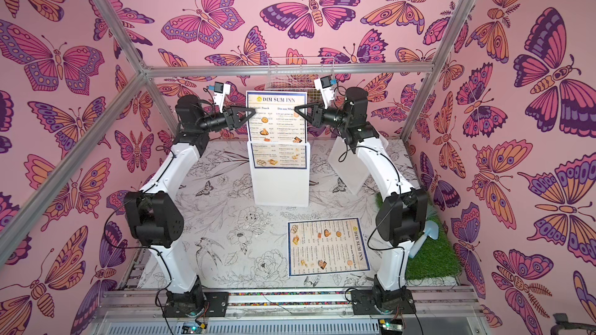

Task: Insert the menus into the narrow rack
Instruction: Insert the menu into the narrow rack.

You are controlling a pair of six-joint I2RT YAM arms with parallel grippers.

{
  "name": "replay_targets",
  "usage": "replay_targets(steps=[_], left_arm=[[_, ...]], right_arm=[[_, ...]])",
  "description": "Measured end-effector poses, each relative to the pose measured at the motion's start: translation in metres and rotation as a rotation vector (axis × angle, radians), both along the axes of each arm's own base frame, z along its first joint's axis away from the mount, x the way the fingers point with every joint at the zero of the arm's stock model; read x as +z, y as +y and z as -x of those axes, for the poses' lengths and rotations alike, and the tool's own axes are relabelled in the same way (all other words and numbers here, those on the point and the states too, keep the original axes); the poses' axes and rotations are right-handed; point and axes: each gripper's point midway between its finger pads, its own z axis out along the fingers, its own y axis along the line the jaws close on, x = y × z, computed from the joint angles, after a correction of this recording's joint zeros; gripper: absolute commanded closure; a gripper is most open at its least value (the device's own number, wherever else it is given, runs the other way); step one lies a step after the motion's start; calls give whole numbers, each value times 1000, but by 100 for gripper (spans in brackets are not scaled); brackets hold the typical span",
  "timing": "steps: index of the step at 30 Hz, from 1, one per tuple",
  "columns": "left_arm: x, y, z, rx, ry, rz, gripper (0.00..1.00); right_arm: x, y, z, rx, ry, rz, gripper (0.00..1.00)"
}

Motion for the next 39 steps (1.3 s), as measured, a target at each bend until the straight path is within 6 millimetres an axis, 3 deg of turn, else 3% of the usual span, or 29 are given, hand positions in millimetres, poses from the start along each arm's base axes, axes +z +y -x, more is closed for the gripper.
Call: replay_targets(steps=[6, 11, 16, 20, 28, 35, 39], left_arm=[[-1, 0, 0, 0, 0, 0, 55], [-8, 0, 4, 0, 15, -1, 54], [-13, 0, 6, 0, 24, -2, 54], [-12, 0, 6, 0, 19, 0, 55], [-12, 0, 7, -2, 23, 2, 55], [-20, 0, 15, -2, 34, 1, 55], [-20, 0, 20, -1, 29, 2, 55]], right_arm=[[-4, 0, -1, 0, 8, 1, 92], [-25, 1, -3, 0, 51, 15, 91], [-39, 1, -4, 0, 83, 24, 73], [-35, 1, -4, 0, 73, 23, 70], [-10, 1, -1, 1, 18, 7, 89], [-35, 2, -1, 4, 65, 25, 90], [-51, 3, -2, 5, 92, 40, 79]])
